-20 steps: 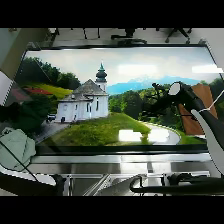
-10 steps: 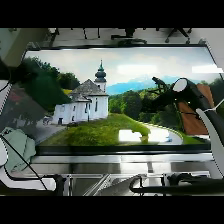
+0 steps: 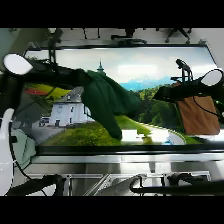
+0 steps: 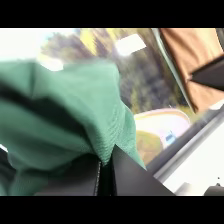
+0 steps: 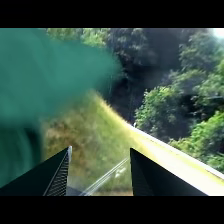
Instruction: Fold the shirts.
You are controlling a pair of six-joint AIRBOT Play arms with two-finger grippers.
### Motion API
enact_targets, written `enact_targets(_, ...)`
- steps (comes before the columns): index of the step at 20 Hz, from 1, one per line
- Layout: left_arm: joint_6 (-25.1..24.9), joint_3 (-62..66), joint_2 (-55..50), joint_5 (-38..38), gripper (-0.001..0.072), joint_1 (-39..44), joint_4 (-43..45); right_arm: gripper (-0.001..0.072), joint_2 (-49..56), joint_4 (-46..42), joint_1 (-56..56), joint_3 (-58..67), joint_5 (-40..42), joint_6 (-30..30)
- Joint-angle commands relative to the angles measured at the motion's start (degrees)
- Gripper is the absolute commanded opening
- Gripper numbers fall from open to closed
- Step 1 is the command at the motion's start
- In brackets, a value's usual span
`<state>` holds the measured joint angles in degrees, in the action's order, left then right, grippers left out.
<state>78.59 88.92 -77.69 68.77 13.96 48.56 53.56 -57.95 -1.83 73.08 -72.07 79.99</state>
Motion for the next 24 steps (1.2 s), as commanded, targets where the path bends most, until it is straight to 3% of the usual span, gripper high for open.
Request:
enact_targets(1, -0.1, -7.1, -2.4, -9.4, 0.0011, 4.7, -0.3, 0.0438, -0.1, 0.0, -0.8, 0.0, -0.2, -0.8)
enact_targets(5, -0.1, -6.1, -11.6, -12.7, 0.0019, 4.0, -0.3, 0.0440, 4.0, 0.0, -0.8, 0.0, -0.2, -0.8)
enact_targets(6, -0.1, -4.2, -13.4, -11.5, 0.0268, 3.3, -0.3, 0.0442, 5.1, 0.0, -0.8, 0.0, -0.2, -0.8)
enact_targets(7, 0.1, -1.6, -15.0, -9.0, 0.0692, 1.9, -0.3, 0.0443, 6.3, 0.0, -0.8, 0.0, -0.2, -0.8)
enact_targets(12, 2.6, 7.8, -15.8, 13.9, 0.0685, -7.6, -0.2, 0.0443, 12.2, 1.2, -0.8, 0.0, -0.3, -3.8)
enact_targets(15, 4.4, -4.2, -10.2, 19.1, 0.0685, -8.8, -0.1, 0.0443, 16.8, 1.3, 1.0, 0.0, -0.3, -5.0)
enact_targets(18, 4.3, -25.8, -1.5, 11.3, 0.0685, -5.0, -0.2, 0.0442, 21.3, 1.3, 4.9, 0.0, 0.3, -5.9)
enact_targets(21, 4.4, -45.1, 4.3, -4.7, 0.0684, 2.8, -3.7, 0.0442, 24.5, 2.2, 7.3, 0.0, 3.4, -6.4)
enact_targets(24, 4.3, -54.0, 4.8, -20.9, 0.0685, 10.8, -11.6, 0.0442, 26.0, 3.4, 7.5, 0.0, 7.2, -6.8)
